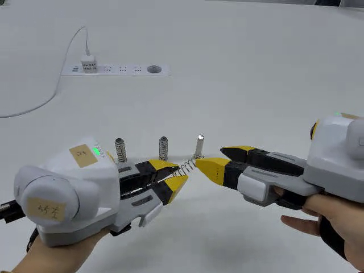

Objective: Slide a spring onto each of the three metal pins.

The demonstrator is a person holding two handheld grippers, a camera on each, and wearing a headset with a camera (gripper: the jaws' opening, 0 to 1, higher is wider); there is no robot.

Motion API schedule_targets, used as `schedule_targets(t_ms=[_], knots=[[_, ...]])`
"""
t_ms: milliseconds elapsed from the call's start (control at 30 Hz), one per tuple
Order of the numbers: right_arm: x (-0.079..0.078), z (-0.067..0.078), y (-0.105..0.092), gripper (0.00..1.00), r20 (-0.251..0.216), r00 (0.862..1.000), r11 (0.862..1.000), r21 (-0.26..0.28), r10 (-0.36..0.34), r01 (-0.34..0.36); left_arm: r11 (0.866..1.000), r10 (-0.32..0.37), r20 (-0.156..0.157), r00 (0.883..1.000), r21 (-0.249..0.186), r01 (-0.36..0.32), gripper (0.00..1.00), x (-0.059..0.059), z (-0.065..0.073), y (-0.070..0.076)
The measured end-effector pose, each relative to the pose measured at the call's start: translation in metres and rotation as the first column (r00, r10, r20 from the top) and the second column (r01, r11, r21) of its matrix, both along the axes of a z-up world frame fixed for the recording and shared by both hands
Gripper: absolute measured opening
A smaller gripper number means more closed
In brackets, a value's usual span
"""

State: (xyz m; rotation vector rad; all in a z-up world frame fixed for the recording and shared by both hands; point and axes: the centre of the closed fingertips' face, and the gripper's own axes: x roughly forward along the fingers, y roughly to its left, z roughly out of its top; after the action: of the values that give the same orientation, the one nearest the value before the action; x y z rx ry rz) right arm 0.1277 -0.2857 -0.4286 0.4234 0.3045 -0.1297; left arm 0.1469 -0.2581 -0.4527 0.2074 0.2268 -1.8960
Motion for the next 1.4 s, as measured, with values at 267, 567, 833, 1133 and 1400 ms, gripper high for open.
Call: schedule_targets(t_ms=[267, 567, 833, 1133, 1400], knots=[[0.010, 0.005, 0.008, 0.29, 0.046, 0.999, 0.994, 0.111, 0.006, -0.011, 1.000, 0.005, -0.106, 0.994, -0.028, -0.008, 0.10, 0.000, 0.009, 0.006], [0.016, 0.008, 0.017, 0.25, 0.074, 0.997, 0.979, 0.200, 0.014, -0.028, 0.997, -0.008, -0.164, 0.986, -0.073, -0.005, 0.10, -0.005, 0.024, 0.009], [0.019, 0.015, 0.019, 0.17, 0.122, 0.992, 0.958, 0.285, 0.004, -0.039, 0.995, -0.003, -0.205, 0.979, -0.099, -0.017, 0.10, -0.004, 0.035, 0.011], [0.022, 0.025, 0.025, 0.12, 0.171, 0.985, 0.938, 0.336, 0.027, -0.084, 0.994, -0.006, -0.207, 0.978, -0.104, -0.016, 0.11, -0.003, 0.039, 0.013], [0.023, 0.025, 0.028, 0.11, 0.166, 0.985, 0.949, 0.299, 0.047, -0.095, 0.997, 0.007, -0.189, 0.982, -0.077, -0.022, 0.12, -0.001, 0.036, 0.014]])
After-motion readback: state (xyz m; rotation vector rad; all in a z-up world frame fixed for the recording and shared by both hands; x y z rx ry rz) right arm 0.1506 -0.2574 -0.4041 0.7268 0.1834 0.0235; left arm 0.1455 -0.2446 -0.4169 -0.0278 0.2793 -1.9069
